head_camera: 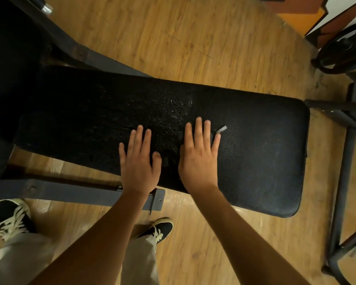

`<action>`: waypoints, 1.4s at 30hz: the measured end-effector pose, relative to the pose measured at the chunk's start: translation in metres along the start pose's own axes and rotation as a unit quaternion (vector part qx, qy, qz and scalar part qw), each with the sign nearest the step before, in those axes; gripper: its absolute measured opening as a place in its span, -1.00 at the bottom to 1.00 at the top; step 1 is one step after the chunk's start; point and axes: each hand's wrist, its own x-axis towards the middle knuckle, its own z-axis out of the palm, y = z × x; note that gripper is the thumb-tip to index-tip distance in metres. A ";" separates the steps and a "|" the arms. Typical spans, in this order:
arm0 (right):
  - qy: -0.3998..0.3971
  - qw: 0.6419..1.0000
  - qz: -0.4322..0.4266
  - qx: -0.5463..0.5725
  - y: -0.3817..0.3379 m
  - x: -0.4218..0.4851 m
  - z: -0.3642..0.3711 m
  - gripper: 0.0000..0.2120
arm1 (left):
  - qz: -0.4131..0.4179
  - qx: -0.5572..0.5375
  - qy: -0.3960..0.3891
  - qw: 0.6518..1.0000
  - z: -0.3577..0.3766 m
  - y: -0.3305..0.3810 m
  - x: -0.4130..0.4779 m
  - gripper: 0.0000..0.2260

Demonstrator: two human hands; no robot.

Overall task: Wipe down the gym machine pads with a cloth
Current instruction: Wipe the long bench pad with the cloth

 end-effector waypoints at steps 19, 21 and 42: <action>-0.032 0.998 -0.039 -0.025 -0.003 -0.038 0.007 -0.40 | 0.002 -0.017 0.001 1.000 -0.002 -0.002 0.000 -0.47; -0.030 0.998 -0.038 -0.028 -0.005 -0.042 0.010 -0.40 | 0.004 -0.019 0.004 1.000 -0.002 -0.002 -0.001 -0.47; -0.033 0.995 -0.025 -0.086 0.120 -0.017 -0.053 -0.45 | 0.109 -0.041 -0.116 0.986 -0.001 0.094 -0.036 -0.49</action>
